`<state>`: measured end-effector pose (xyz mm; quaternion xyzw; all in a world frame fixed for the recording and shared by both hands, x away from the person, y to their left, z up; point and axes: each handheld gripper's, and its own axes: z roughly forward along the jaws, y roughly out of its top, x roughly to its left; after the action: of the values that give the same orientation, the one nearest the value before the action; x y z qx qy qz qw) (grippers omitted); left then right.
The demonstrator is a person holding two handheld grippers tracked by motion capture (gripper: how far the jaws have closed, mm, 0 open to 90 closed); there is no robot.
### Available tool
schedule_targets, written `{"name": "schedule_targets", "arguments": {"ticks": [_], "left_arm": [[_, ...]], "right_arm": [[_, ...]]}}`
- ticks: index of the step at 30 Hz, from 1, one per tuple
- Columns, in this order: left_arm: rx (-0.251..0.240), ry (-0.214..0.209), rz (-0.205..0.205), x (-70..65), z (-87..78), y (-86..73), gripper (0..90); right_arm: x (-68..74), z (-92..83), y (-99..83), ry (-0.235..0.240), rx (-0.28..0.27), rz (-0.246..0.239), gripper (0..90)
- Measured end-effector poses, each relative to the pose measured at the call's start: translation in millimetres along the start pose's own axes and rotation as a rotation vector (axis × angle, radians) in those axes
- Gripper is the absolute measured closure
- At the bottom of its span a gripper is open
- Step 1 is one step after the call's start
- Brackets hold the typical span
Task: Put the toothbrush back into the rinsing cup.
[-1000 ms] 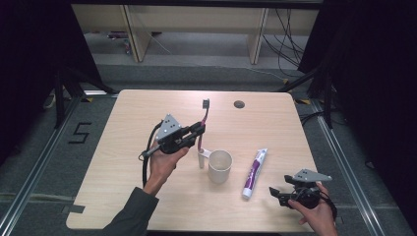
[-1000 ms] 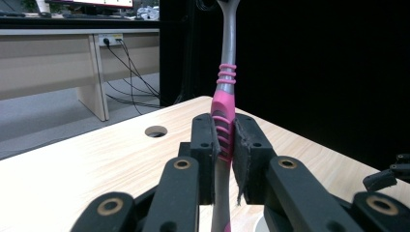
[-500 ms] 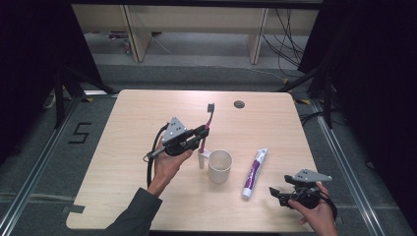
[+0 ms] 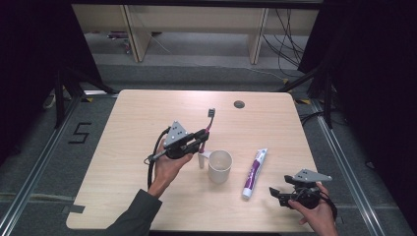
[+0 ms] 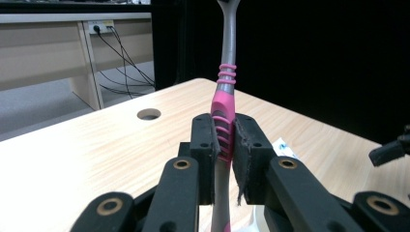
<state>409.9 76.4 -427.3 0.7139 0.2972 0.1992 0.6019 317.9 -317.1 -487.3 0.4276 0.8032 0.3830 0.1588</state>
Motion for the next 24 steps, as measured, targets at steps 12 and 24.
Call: {"name": "schedule_targets", "arguments": {"ticks": [12, 24], "left_arm": [[0.037, -0.009, -0.018, 3.0, -3.2, -14.9, 78.8], [0.065, -0.009, -0.016, 2.5, -5.1, -23.2, 78.4]], "right_arm": [[1.1, 0.3, -0.1, 0.007, 0.003, 0.013, 22.9], [0.2, 1.2, -0.1, 0.004, -0.004, -0.005, 22.9]]}}
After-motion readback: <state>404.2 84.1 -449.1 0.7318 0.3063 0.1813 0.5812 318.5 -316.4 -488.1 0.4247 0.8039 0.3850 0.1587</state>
